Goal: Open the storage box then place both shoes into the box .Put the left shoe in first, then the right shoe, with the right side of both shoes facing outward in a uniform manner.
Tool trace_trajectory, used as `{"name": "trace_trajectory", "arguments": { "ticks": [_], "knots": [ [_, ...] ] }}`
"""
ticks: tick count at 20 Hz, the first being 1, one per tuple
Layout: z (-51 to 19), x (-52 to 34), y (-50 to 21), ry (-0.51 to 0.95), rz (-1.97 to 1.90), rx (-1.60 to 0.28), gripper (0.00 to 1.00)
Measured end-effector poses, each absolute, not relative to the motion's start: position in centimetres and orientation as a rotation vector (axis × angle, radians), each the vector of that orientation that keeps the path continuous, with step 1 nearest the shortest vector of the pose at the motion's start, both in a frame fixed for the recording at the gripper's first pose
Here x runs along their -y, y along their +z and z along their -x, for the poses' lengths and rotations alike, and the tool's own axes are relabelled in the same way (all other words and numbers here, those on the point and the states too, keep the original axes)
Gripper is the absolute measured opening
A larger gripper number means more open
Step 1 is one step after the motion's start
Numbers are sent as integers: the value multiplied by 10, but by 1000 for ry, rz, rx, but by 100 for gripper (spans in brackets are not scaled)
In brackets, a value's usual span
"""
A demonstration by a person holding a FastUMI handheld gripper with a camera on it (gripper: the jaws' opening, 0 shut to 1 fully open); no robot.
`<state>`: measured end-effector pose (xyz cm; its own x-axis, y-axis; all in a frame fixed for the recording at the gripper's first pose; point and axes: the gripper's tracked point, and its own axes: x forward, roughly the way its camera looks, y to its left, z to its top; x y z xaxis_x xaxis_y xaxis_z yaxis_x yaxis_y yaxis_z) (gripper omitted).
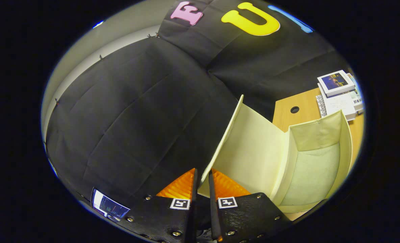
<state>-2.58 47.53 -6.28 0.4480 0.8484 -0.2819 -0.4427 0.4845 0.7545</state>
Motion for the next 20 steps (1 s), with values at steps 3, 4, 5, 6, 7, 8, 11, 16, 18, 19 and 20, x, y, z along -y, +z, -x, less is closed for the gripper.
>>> {"name": "trace_trajectory", "arguments": {
  "ticks": [3, 4, 5, 6, 7, 8, 11, 16, 18, 19, 20],
  "knots": [
    [17, -478, -68, 878, -553, -671, 66],
    [16, -476, -67, 878, -531, -654, 89],
    [13, -471, -67, 871, -514, -640, 96],
    [10, -462, -68, 858, -500, -629, 96],
    [7, -452, -69, 846, -489, -622, 96],
    [5, -442, -70, 832, -482, -617, 96],
    [-5, -404, -70, 781, -453, -588, 96],
    [-22, -330, -78, 665, -398, -555, 96],
    [-27, -300, -81, 615, -388, -547, 96],
    [-29, -285, -83, 590, -381, -545, 96],
    [-31, -270, -87, 567, -373, -544, 96]
  ]
}}
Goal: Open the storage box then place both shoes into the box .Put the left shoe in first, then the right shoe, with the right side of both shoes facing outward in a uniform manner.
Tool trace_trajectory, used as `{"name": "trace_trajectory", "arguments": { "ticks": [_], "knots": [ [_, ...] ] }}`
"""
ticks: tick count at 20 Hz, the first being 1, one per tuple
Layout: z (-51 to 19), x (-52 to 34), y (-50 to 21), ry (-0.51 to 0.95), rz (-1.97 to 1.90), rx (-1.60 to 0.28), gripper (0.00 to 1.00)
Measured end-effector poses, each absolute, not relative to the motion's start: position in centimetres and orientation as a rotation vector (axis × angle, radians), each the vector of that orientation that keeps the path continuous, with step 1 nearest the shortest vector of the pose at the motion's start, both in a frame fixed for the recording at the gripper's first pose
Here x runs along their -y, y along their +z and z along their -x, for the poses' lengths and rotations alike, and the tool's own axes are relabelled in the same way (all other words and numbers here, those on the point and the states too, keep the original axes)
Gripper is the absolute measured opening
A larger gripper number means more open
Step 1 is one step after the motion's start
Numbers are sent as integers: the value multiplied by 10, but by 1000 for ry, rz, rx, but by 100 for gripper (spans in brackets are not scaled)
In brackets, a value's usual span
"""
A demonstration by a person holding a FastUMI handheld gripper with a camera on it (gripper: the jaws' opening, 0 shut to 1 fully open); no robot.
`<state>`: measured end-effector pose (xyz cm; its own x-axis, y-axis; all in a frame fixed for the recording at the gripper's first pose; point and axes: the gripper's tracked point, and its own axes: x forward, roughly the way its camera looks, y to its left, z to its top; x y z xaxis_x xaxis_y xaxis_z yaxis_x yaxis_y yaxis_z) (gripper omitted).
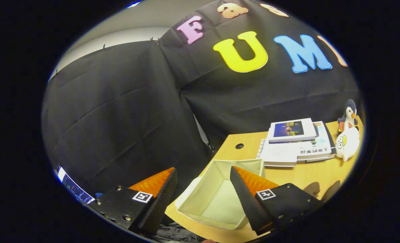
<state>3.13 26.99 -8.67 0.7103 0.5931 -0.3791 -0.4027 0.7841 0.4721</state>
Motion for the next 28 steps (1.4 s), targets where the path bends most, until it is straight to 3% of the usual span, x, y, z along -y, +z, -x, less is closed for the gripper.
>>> {"name": "trace_trajectory", "arguments": {
  "ticks": [15, 28],
  "knots": [
    [-35, -86, -177, 259, -273, -648, 96],
    [-2, -33, -278, 149, -226, -842, 97]
  ]
}}
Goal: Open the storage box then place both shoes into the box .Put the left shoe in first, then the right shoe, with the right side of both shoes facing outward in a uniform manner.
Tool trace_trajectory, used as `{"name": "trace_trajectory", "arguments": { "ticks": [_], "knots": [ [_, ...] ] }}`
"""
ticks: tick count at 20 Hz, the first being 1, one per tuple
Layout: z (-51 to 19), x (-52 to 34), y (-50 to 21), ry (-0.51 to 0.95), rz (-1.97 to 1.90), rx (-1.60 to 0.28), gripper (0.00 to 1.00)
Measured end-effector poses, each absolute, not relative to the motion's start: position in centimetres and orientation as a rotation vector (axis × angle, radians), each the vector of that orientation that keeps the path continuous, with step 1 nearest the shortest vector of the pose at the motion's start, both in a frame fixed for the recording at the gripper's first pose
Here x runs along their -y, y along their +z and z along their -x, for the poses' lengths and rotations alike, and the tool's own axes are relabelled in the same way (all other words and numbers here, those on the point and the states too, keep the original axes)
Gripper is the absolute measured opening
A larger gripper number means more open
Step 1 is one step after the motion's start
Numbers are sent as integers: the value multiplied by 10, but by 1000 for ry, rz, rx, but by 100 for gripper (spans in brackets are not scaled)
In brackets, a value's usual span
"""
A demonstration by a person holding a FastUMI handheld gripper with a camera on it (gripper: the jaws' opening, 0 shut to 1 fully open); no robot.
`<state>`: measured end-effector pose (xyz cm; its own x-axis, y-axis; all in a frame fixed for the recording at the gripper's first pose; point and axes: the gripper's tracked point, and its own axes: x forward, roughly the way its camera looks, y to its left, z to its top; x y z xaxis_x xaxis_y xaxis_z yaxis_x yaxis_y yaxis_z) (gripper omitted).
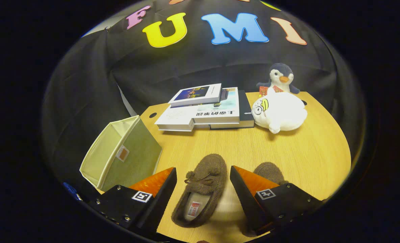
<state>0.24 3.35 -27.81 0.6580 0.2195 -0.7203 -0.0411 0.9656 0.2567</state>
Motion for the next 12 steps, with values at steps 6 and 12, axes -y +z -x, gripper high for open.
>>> {"name": "trace_trajectory", "arguments": {
  "ticks": [6, 12],
  "knots": [
    [17, -30, -317, 149, -198, -936, 97],
    [33, -27, -348, 150, -164, -1034, 97]
  ]
}}
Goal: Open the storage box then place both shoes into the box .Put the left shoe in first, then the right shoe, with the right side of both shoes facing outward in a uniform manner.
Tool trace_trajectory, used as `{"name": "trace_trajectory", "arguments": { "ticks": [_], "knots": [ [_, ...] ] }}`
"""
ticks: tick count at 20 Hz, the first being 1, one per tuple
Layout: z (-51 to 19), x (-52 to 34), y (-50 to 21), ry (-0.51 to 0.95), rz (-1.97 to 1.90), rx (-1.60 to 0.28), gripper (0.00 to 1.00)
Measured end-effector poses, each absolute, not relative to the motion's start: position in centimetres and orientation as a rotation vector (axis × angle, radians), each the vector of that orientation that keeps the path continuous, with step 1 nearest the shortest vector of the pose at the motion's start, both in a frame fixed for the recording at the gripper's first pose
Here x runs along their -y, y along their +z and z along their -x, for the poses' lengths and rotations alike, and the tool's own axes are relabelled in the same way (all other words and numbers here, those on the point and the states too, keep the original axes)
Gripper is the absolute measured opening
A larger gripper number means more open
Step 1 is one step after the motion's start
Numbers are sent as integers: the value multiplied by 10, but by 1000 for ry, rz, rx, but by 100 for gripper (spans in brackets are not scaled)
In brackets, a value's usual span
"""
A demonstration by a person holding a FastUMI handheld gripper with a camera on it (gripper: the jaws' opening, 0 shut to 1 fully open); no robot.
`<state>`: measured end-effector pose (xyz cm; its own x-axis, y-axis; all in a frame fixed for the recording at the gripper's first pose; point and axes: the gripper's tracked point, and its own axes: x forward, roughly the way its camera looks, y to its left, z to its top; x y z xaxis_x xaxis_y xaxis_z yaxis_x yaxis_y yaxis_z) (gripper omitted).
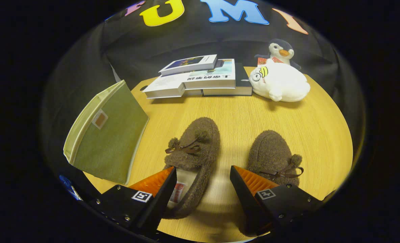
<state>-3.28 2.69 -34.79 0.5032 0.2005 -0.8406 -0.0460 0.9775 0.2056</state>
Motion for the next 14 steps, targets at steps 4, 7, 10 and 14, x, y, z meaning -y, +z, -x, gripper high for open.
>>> {"name": "trace_trajectory", "arguments": {
  "ticks": [4, 7, 10, 14],
  "knots": [
    [39, -29, -362, 138, -183, -1084, 90],
    [40, -38, -364, 137, -273, -1107, 70],
    [39, -42, -364, 112, -347, -1134, 38],
    [39, -42, -362, 101, -367, -1141, 33]
  ]
}}
